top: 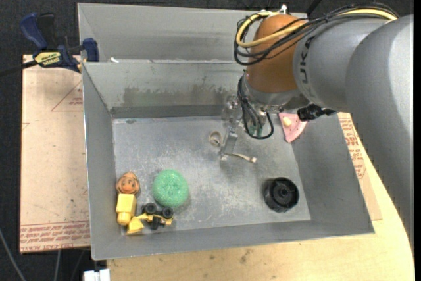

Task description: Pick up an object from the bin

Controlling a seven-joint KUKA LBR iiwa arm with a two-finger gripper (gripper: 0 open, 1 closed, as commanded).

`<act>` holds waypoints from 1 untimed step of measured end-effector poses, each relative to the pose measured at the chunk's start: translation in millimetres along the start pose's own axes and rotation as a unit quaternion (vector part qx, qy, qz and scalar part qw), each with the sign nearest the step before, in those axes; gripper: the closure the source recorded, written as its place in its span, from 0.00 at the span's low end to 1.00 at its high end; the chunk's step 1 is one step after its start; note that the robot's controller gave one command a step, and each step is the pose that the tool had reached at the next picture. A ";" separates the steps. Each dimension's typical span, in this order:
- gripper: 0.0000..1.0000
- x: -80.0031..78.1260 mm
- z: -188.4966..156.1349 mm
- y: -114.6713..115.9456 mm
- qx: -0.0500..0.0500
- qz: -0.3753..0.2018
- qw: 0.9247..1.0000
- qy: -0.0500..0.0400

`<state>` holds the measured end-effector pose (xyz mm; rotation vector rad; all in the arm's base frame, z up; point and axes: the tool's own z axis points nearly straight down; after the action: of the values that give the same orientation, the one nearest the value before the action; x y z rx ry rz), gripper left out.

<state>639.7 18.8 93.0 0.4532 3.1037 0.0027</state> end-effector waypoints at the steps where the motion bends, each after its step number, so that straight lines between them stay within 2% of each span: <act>1: 1.00 -2.9 13.8 18.7 0.000 0.036 0.999 0.001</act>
Offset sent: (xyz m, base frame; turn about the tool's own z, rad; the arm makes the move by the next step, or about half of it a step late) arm 0.0000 0.0000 0.0000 0.0000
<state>647.9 35.9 79.3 0.5635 3.0871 0.0024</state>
